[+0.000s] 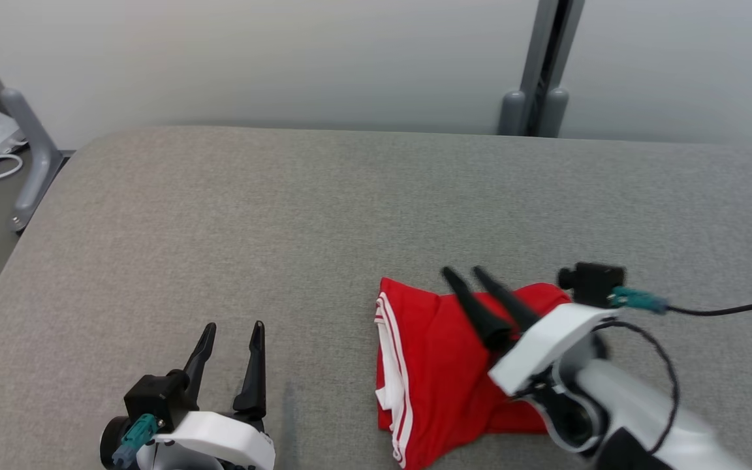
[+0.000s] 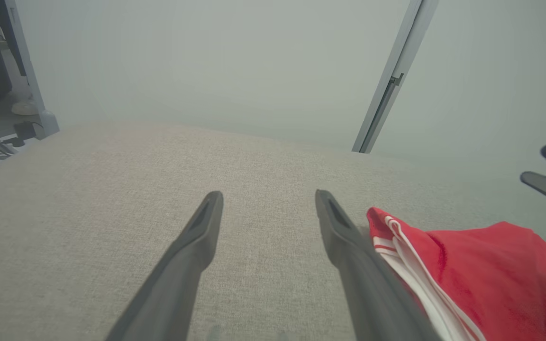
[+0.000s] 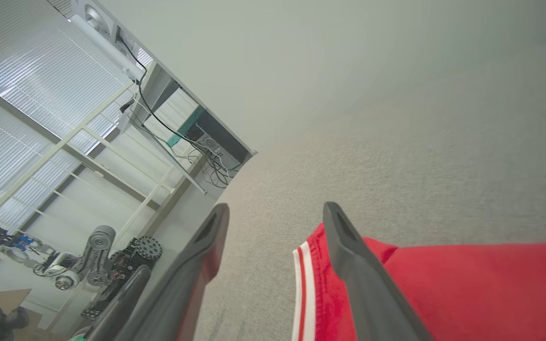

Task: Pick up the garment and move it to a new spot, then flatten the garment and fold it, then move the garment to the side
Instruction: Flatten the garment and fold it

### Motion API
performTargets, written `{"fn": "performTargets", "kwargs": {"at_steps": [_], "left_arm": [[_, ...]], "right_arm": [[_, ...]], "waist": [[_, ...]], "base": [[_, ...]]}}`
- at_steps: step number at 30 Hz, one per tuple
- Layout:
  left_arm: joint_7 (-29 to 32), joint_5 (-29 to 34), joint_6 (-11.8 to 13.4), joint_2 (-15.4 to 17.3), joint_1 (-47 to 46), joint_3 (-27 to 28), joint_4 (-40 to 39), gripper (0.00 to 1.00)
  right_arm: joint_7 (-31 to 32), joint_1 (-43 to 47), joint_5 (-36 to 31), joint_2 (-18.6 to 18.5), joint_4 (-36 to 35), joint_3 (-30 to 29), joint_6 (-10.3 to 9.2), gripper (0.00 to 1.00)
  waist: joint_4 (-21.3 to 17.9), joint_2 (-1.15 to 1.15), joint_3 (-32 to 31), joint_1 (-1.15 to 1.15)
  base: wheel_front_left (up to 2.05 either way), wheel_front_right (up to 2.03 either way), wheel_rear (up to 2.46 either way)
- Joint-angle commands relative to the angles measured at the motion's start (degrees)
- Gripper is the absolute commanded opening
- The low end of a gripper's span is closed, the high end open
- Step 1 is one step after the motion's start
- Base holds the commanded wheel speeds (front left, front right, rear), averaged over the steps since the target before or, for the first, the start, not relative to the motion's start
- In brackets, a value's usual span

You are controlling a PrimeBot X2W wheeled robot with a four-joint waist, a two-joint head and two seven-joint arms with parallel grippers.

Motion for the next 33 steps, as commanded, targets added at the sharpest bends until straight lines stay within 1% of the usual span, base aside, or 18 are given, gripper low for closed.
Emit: {"fn": "performTargets", "kwargs": {"at_steps": [1,4,6,8,9,11,13,17,20,22,25,33], "left_arm": [[-0.22,0.09,0.24,0.23,0.31,0.36,-0.50,1.00],[-0.22,0.10,0.12,0.22,0.61,0.41,-0.91,1.00],[-0.22,0.13,-0.02,0.24,0.65,0.31,-1.24,1.00],[-0.22,0.18,0.06,0.24,0.70,0.26,-1.42,1.00],[-0.22,0.21,0.07,0.23,0.73,0.29,-1.53,1.00],[-0.22,0.29,0.01,0.24,0.77,0.22,-1.65,1.00],[-0.22,0.18,0.05,0.23,0.85,0.16,-1.87,1.00],[-0.22,-0.43,0.19,0.23,0.97,-0.07,-2.34,1.00],[-0.22,-0.47,0.35,0.22,0.87,-0.06,-2.48,1.00],[-0.22,-0.45,0.29,0.24,0.68,-0.08,-2.52,1.00],[-0.22,-0.51,0.16,0.23,0.25,-0.16,-2.62,1.00],[-0.22,-0.46,-0.30,0.23,-0.15,-0.46,-2.36,1.00]], "right_arm": [[-0.92,-1.06,-4.26,-2.75,0.66,-0.79,-0.01,1.00],[-1.48,-0.76,-12.28,-6.78,2.26,-3.78,-0.01,1.00],[-1.49,0.59,-16.64,-8.42,2.50,-8.64,-0.01,1.00],[-1.41,2.33,-22.37,-9.88,2.33,-13.34,-0.01,1.00],[-1.42,3.61,-24.61,-9.97,2.04,-16.12,-0.01,1.00],[-1.41,6.42,-28.71,-9.46,0.83,-21.62,-0.01,1.00],[-1.38,9.23,-34.40,-9.57,-0.75,-26.96,-0.01,1.00],[-1.35,15.90,-43.44,-6.74,-4.39,-35.22,-0.01,1.00],[-1.35,19.68,-47.26,-4.19,-6.52,-39.67,-0.01,1.00],[-1.35,21.59,-49.04,-2.53,-7.59,-41.37,-0.01,1.00],[-1.36,23.33,-50.79,-0.98,-8.74,-42.69,-0.01,1.00],[-0.95,24.47,-53.03,0.86,-9.98,-43.71,-0.01,1.00]], "waist": [[-1.23,0.00,-0.51,0.00],[-2.55,0.00,-0.84,0.00],[-3.35,0.00,-1.01,0.00],[-4.10,0.00,-1.16,0.00],[-4.44,0.00,-1.22,0.00],[-5.04,0.00,-1.31,0.00],[-5.59,0.00,-1.40,0.00],[-6.62,0.00,-1.31,0.00],[-7.21,0.00,-1.06,0.00],[-7.47,0.00,-0.86,0.00],[-7.67,0.00,-0.50,0.00],[-7.48,0.00,-0.16,0.00]], "base": [[0.00,0.00,0.00],[0.00,0.00,0.00],[0.00,0.00,0.00],[0.00,0.00,0.00],[0.00,0.00,0.00],[0.00,0.00,0.00],[0.00,0.00,0.00],[0.00,0.00,0.00],[0.00,0.00,0.00],[0.00,0.00,0.00],[0.00,0.00,0.00],[0.00,0.00,0.00]]}}
